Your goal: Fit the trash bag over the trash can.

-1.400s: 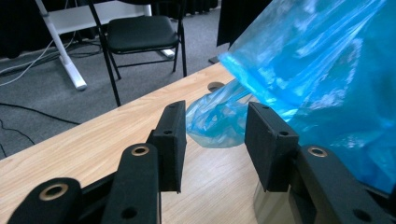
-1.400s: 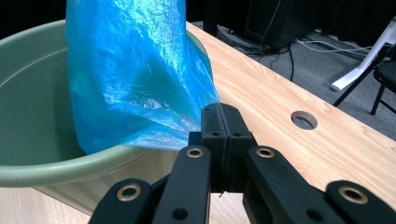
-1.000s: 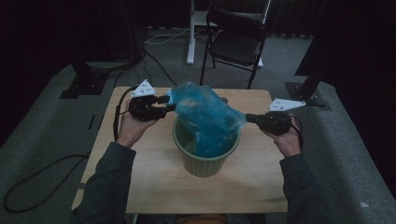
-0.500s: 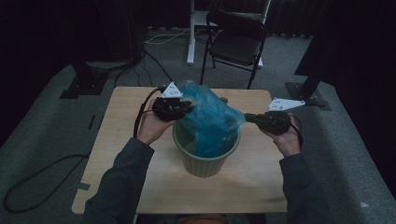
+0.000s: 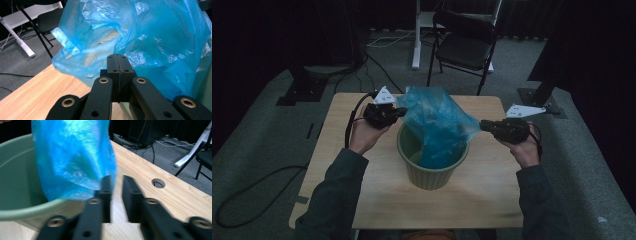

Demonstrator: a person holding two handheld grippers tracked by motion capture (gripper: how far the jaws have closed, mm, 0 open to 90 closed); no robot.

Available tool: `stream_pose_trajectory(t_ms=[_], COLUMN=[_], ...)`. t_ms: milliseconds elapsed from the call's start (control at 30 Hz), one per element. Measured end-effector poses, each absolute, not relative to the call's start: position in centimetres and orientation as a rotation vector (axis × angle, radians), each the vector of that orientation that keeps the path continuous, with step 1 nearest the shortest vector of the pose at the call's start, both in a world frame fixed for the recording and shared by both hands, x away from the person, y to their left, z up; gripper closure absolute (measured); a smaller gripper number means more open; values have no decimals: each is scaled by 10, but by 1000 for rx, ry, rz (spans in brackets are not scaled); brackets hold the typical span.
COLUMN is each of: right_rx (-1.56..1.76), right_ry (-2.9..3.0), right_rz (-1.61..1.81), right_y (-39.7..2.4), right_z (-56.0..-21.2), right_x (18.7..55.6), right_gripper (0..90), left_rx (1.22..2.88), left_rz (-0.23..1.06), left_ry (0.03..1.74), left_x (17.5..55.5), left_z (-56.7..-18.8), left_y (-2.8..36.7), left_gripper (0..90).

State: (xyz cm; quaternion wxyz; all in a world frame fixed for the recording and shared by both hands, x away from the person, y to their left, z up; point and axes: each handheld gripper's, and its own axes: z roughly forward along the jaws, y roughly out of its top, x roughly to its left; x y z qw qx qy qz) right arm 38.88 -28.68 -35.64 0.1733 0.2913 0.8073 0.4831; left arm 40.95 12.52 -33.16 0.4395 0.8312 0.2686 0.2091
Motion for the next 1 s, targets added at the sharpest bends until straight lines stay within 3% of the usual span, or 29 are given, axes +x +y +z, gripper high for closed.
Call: stream_pose_trajectory(t_ms=[67, 233, 300, 633, 733, 800, 867, 900, 1000], right_rx=[824, 811, 772, 689, 698, 701, 706, 697, 696], right_ry=[2286, 2280, 2308, 2437, 2463, 2467, 2461, 2455, 2447], right_rz=[1406, 1467, 1503, 1513, 1491, 1480, 1460, 1466, 1462], right_y=[-287, -284, -270, -216, -205, -203, -202, -204, -205], right_z=[-349, -340, -329, -315, -317, -318, -319, -319, -318], right_x=[390, 392, 397, 410, 416, 418, 419, 418, 416], right_gripper=[675, 640, 582, 522, 613, 613, 801, 847, 862], left_rx=[2075, 2075, 2076, 2072, 2067, 2067, 2048, 2020, 2009], left_rz=[520, 519, 519, 517, 519, 519, 516, 471, 432], left_ry=[659, 655, 654, 647, 648, 648, 653, 643, 625], left_x=[410, 411, 411, 410, 409, 409, 407, 406, 405], left_z=[-332, -333, -333, -333, -332, -332, -329, -325, -323], left_y=[124, 122, 121, 117, 118, 118, 122, 125, 126], left_gripper=[894, 894, 891, 872, 849, 837, 796, 742, 684])
